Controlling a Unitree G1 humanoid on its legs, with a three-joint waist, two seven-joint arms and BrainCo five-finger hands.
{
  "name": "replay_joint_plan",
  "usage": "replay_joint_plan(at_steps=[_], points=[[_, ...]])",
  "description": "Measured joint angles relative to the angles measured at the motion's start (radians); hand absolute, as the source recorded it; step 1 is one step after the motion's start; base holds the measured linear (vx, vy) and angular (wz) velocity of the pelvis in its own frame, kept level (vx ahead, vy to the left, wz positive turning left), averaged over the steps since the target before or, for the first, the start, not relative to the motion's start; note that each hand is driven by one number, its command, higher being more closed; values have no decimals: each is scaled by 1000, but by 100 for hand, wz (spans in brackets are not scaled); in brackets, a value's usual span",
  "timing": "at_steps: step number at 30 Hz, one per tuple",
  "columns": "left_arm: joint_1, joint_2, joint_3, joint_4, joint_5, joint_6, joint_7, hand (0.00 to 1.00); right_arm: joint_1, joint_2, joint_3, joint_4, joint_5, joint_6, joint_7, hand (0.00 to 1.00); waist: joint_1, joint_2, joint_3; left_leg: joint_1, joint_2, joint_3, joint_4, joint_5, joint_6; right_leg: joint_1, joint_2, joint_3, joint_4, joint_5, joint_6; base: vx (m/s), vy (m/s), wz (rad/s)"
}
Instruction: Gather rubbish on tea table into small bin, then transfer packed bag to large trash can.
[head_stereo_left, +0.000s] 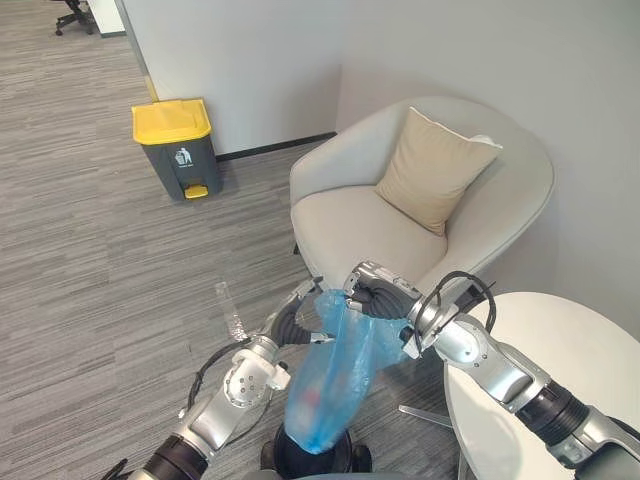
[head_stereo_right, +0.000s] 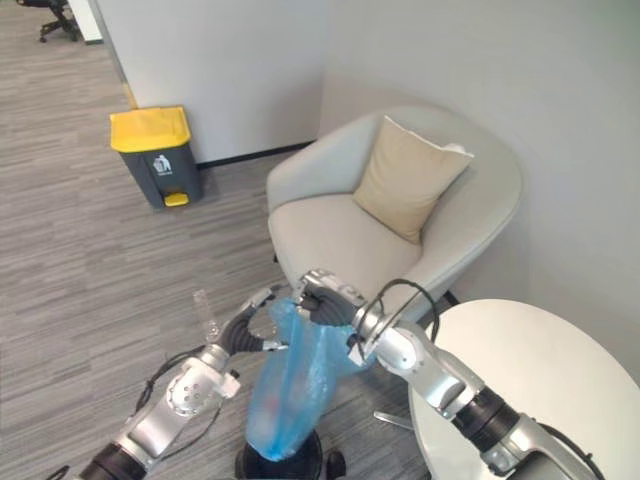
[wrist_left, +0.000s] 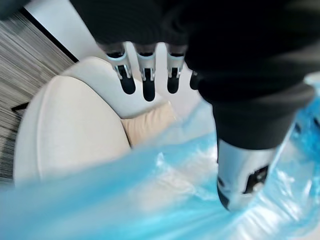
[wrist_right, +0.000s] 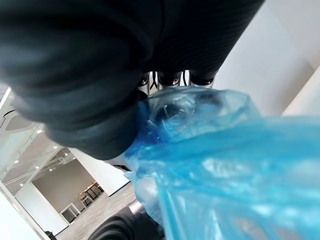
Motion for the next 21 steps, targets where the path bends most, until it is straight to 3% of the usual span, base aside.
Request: replay_joint_plan(at_steps=[7,21], points=[[-1,-21,0,6,69,3,38,0,-60,12,31,-26,28,-5,0,100,1,0,0,0,1,-2,-5,1,1,1,0,-1,1,0,0,-2,1,0],[-3,-120,-29,135,101,26,37,0,-116,219,99,20,113,9,16,100,5,-12,-14,1,0,-16,-5,3,3,8,0,-13,3,0,0,0,0,1]])
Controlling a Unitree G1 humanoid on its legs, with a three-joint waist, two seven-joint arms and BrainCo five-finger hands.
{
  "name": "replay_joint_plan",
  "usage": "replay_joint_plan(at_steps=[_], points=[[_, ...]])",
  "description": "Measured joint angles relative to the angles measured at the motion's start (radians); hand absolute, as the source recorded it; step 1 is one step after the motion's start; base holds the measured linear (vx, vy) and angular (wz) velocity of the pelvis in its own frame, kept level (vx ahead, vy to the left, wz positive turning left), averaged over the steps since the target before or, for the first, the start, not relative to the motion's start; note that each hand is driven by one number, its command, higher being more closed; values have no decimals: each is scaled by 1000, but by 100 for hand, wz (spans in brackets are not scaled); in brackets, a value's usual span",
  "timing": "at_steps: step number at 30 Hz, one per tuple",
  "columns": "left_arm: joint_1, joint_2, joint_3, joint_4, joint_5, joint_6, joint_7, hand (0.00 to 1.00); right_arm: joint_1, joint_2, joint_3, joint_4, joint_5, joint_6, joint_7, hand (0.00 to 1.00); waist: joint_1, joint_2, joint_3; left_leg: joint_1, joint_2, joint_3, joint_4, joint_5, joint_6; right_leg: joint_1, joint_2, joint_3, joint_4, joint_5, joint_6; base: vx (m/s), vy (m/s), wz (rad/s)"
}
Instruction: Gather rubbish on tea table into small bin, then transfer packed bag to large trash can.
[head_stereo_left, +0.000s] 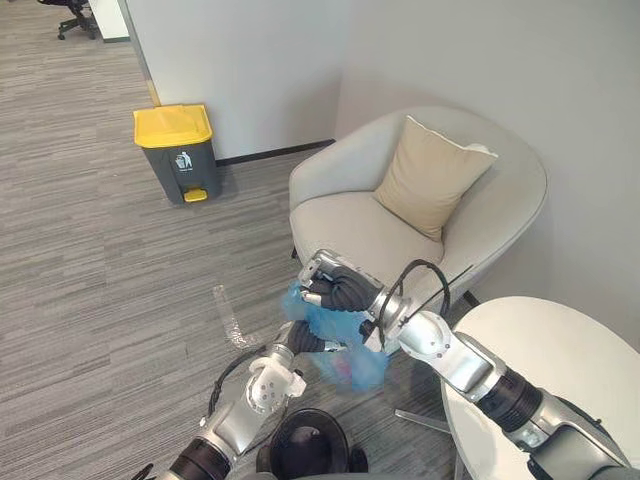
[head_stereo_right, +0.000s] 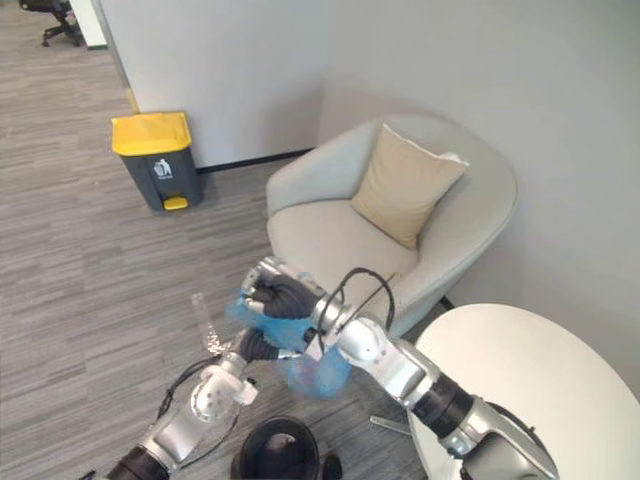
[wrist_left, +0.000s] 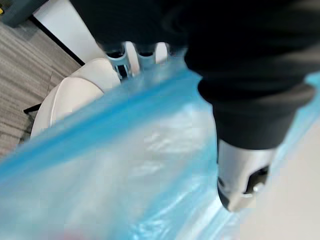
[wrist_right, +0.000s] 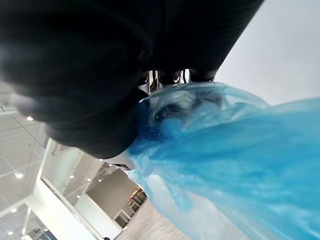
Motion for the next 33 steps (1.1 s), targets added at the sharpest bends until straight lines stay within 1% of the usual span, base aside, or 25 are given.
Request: replay_joint_plan(at_steps=[1,5,6,10,12,14,20,23,28,32,33], points=[[0,-9,-2,6,0,3,0,0,0,9,12,5,9,7,5,100,0,0,0,0,0,-2,0,0,0,1,0,-2,0,0,0,0,0,4],[0,-28,-2,15,0,11,2,0,0,39,51,6,33,10,26,100,0,0,0,0,2,-4,0,1,0,0,0,-2,2,0,0,0,0,0],[0,-38,0,25,0,15,8,100,1,51,62,6,39,17,33,100,0,0,0,0,2,-5,0,1,0,0,0,-3,3,0,0,0,0,0],[-1,-53,12,25,3,21,46,100,4,80,91,6,62,26,47,100,0,0,0,-1,4,-6,0,1,0,0,0,-4,4,0,0,0,0,0],[-1,-64,28,25,16,37,71,100,22,106,99,6,70,27,64,100,0,0,0,-1,4,-6,0,1,0,0,0,-4,4,-1,-1,0,0,0],[-1,-67,35,25,20,41,83,100,24,110,106,6,79,27,70,100,0,0,0,-1,4,-6,0,1,0,0,0,-4,4,-1,-1,0,0,0],[-1,-72,58,25,4,42,87,100,64,126,106,10,80,27,75,100,-1,0,0,0,4,-3,0,1,0,-1,0,-2,4,-1,-1,0,0,0],[-1,-83,94,23,-22,44,88,100,102,137,94,51,79,25,75,100,-3,0,0,0,4,-1,0,1,0,-1,0,0,4,-1,-1,0,0,0],[0,-83,128,8,-52,45,88,100,170,119,44,79,50,25,71,100,-3,0,0,0,4,-1,0,1,0,-1,0,-1,4,-1,0,0,0,0],[3,-83,143,-22,-59,45,88,100,216,84,-15,79,-32,24,52,100,-3,0,0,0,4,-1,0,0,-1,-1,-1,-1,4,-2,1,0,0,0],[5,-83,151,-22,-61,45,88,100,233,77,-38,80,-62,24,39,0,-3,0,0,0,5,0,0,0,-1,-2,-1,0,3,-2,1,0,0,0]])
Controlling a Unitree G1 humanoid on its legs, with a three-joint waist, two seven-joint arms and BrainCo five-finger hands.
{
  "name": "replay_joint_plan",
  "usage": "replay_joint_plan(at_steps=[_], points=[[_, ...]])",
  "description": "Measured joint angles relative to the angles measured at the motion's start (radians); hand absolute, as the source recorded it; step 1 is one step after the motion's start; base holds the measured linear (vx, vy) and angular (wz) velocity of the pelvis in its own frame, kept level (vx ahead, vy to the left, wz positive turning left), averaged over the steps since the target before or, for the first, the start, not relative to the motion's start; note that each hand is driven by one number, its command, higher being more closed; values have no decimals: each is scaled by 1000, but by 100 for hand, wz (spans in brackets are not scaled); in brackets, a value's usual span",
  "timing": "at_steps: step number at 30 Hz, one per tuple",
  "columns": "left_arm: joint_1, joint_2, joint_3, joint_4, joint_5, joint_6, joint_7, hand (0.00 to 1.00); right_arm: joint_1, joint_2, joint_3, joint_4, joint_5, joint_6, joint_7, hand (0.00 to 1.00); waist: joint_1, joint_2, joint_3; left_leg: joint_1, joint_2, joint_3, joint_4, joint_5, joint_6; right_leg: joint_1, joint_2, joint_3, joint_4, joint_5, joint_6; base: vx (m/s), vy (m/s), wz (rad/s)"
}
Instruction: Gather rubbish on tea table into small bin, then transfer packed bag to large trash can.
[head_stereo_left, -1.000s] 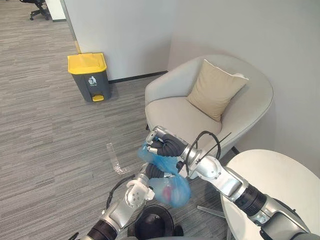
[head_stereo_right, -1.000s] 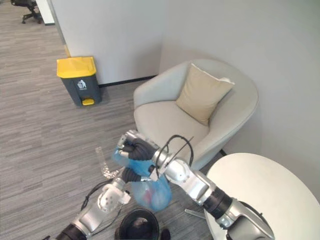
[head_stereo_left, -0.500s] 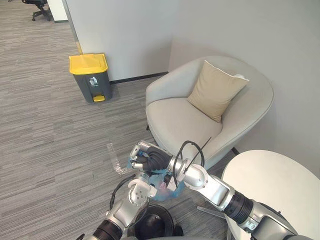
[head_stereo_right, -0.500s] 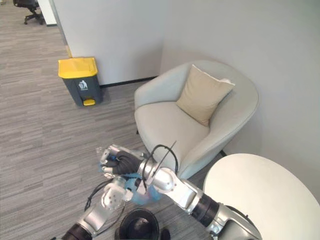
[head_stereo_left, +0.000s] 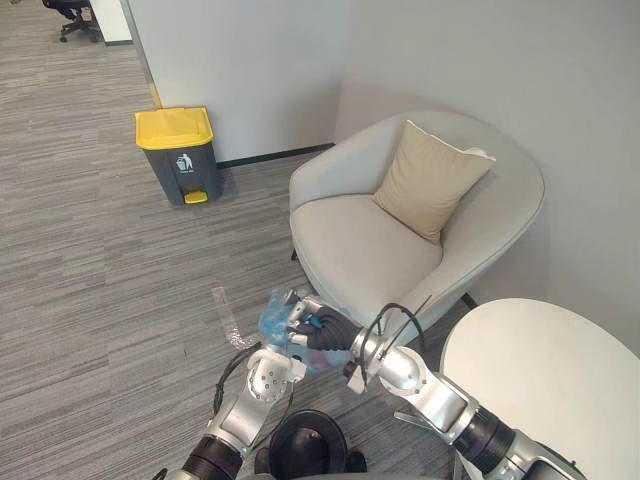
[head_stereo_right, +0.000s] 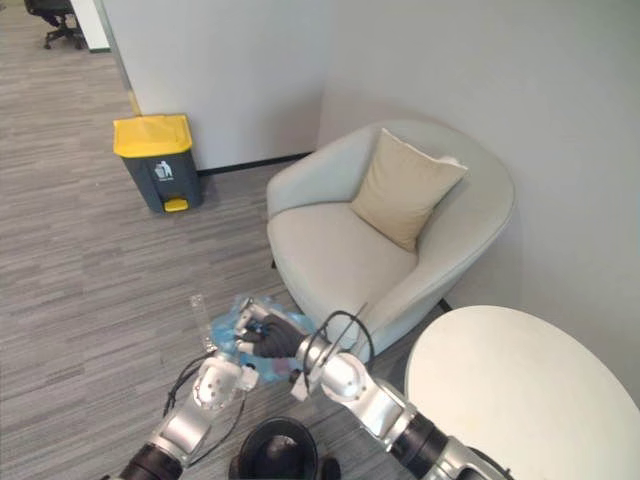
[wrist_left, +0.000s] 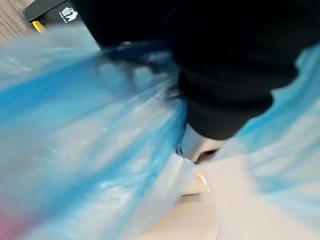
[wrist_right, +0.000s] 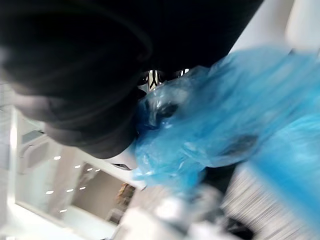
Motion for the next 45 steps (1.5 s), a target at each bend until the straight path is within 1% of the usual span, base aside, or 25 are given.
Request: replay_joint_plan(at_steps=[1,4,8,11,12,13,14,16,17,19,20,21,23,24,25,27,29,30,31,33,37,38,40,44,45], points=[[1,0,2,0,-1,0,0,100,6,-4,-6,0,-1,0,-4,0,0,0,0,0,0,0,0,0,0,0,0,0,0,0,0,0,0,0],[22,0,10,-9,-15,0,-1,100,31,-19,-49,7,-52,-1,-26,0,-2,0,0,0,0,2,0,0,0,-1,0,2,0,0,0,0,0,0],[33,-2,26,-9,-19,0,-6,100,57,-18,-113,20,-140,-6,-60,0,-3,0,0,1,0,4,0,0,0,-3,0,4,0,0,0,0,0,0],[53,-4,55,-9,-22,0,-7,100,90,-17,-185,20,-209,-13,-105,0,-4,0,0,1,-1,6,0,0,0,-3,-1,6,0,0,0,0,0,0],[60,-5,68,-9,-28,0,-7,100,97,-17,-209,20,-239,-11,-123,0,-4,0,0,1,-1,6,0,0,0,-4,-1,6,0,0,0,0,0,0],[77,-4,95,-9,-37,0,-7,100,112,-17,-269,19,-289,-8,-158,0,-6,0,0,1,-1,7,0,-1,-1,-5,-1,6,0,0,1,0,0,0],[83,-3,105,-9,-37,0,-7,100,115,-17,-291,19,-305,-7,-170,0,-6,0,0,1,-1,7,0,-2,-3,-5,-1,6,0,0,1,0,0,0],[112,-1,140,-9,-40,2,-7,100,143,-14,-377,-6,-363,6,-225,0,-10,1,0,2,-1,7,0,-8,-10,-8,-1,6,-1,0,1,0,0,0],[117,-1,148,-9,-40,2,-7,100,147,-12,-390,-12,-374,7,-242,0,-11,1,0,2,-1,7,0,-8,-10,-8,-1,6,-1,0,1,0,0,0],[140,-5,160,-12,-40,2,-8,100,171,14,-444,-42,-403,14,-289,0,-12,3,-1,2,-7,8,0,-10,-11,-9,0,3,-1,-7,3,0,0,0],[147,-8,166,-16,-41,2,-8,100,178,27,-459,-50,-411,14,-295,0,-12,5,-2,2,-7,8,0,-10,-11,-9,0,2,0,-10,6,0,0,0],[165,-14,178,-21,-41,2,-8,100,193,66,-491,-59,-427,14,-321,0,-14,9,-6,3,-7,9,0,-10,-10,-9,0,2,1,-11,6,0,0,0],[182,-27,190,-21,-57,2,-7,100,222,118,-525,-65,-425,14,-343,0,-17,17,-12,3,-6,8,0,-11,-9,-8,-1,3,0,-8,0,0,0,0],[192,-39,199,-21,-60,4,-7,100,249,148,-543,-60,-399,15,-348,0,-17,22,-14,3,-6,8,0,-11,-9,-8,-1,3,-2,-8,0,0,0,0],[196,-39,205,-20,-62,4,-7,100,257,156,-546,-49,-377,15,-349,0,-17,24,-15,3,-6,7,1,-11,-9,-7,-1,3,-2,-8,0,0,0,0],[203,-43,215,-1,-76,4,-8,100,279,191,-574,19,-307,18,-331,0,-16,28,-16,3,-6,4,5,-11,-9,-4,0,-2,-4,-9,-1,0,0,5],[202,-48,248,56,-82,7,-9,100,287,236,-628,131,-219,30,-301,0,-17,32,-16,3,-6,-2,5,-11,-9,0,0,-6,-8,-9,-1,0,0,10],[202,-51,275,102,-112,13,-13,100,290,260,-666,218,-131,45,-268,0,-18,34,-16,3,-7,-9,5,-11,-9,7,0,-12,-14,-9,-1,0,-1,10],[203,-52,286,121,-120,14,-15,100,292,267,-679,252,-103,53,-257,0,-18,35,-15,3,-7,-11,5,-11,-10,9,-1,-15,-16,-9,-1,1,-1,10],[207,-59,345,199,-166,22,-30,100,302,285,-720,393,-14,82,-214,0,-17,41,-11,3,-7,-13,5,-15,-15,12,0,-22,-21,-8,-1,5,-1,5],[211,-81,416,319,-234,38,-52,100,306,302,-762,562,21,109,-174,0,-16,55,-3,9,-7,-13,6,-15,-13,19,0,-23,-23,-9,-1,0,0,0],[212,-88,432,356,-240,41,-54,100,306,303,-773,612,28,114,-171,0,-14,58,-1,18,-7,-13,5,-16,-11,29,0,-23,-24,-9,-1,0,0,0],[215,-98,460,442,-296,44,-75,100,306,305,-808,718,63,128,-168,0,-9,65,1,38,-7,-13,5,-26,-14,50,-1,-24,-23,-18,-1,0,0,0],[212,-104,500,542,-334,55,-91,100,298,306,-841,837,99,142,-166,0,-7,70,-2,41,-6,-13,5,-30,-19,51,0,-24,-20,-21,0,0,0,0],[213,-105,510,572,-338,57,-91,100,297,306,-850,868,128,147,-165,0,-5,70,-2,45,-6,-12,4,-31,-19,54,0,-24,-20,-22,0,0,0,0]])
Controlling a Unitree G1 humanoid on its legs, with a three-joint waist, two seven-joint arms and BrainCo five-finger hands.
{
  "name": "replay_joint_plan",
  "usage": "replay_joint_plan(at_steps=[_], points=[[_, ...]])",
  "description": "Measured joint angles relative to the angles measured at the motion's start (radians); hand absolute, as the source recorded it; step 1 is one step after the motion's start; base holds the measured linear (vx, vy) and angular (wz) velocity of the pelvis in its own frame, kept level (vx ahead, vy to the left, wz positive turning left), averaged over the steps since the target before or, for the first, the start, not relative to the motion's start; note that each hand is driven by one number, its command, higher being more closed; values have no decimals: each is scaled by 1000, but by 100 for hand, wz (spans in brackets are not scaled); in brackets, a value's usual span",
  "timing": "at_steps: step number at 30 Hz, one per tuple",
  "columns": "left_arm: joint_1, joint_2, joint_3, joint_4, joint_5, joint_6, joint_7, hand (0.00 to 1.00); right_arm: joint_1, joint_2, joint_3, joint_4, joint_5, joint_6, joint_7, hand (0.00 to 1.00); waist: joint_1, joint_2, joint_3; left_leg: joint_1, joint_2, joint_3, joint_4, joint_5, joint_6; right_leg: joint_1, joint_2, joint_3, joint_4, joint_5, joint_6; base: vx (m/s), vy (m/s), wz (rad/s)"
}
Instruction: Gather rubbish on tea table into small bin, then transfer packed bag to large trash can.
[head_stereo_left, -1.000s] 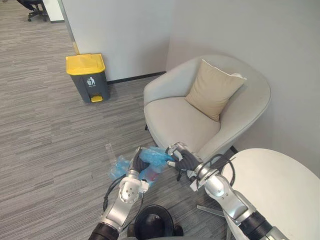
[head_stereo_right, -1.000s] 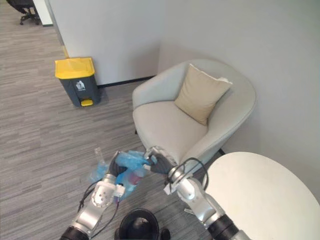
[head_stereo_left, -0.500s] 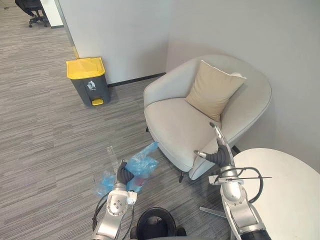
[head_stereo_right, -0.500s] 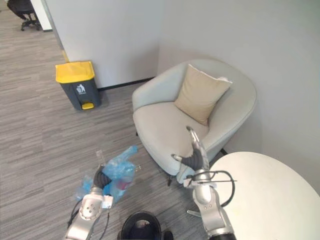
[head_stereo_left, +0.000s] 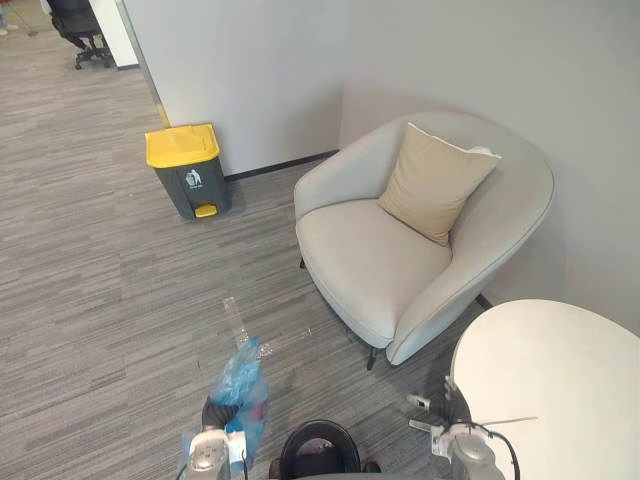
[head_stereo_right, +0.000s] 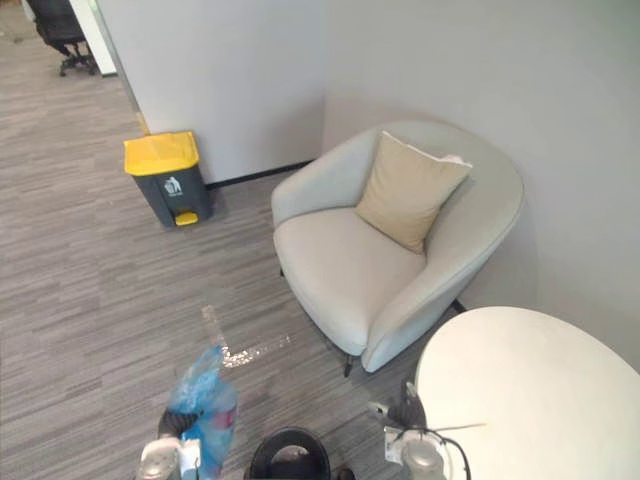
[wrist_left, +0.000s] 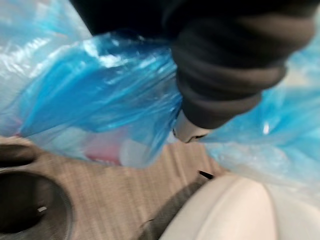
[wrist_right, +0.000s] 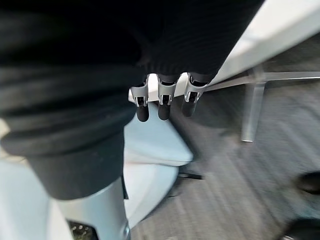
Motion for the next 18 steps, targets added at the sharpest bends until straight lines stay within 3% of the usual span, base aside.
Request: replay_joint_plan(at_steps=[4,10,14,16,17,18], points=[[12,-10,10,59,-4,15,1,100,2,6,-16,53,75,7,-1,0,2,4,4,31,0,7,-4,-10,0,22,-1,6,13,-16,1,1,6,-3],[10,-45,39,85,-8,19,1,100,-30,13,-20,72,78,7,-10,0,12,10,27,37,2,53,-3,-16,2,-13,2,54,46,-32,3,-8,11,-21],[-23,-53,45,78,-12,19,1,100,-57,53,-14,30,70,8,-27,0,17,-8,76,18,12,111,8,-15,6,-72,8,98,82,-6,3,-24,9,-42],[-62,-48,46,56,-13,19,3,100,-63,75,4,-31,64,7,-41,0,19,-25,93,-70,18,147,114,-50,23,-139,7,113,123,10,13,-66,5,-41],[-79,-57,59,28,-13,19,3,100,-66,80,4,-50,48,7,-44,0,19,-28,98,-120,37,160,181,-69,34,-185,15,114,145,40,22,-105,-2,-60],[-86,-80,77,-9,-14,15,4,100,-102,81,4,-54,30,7,-48,0,38,-2,109,-156,86,186,225,-82,44,-216,32,100,185,52,40,-119,8,-63]])
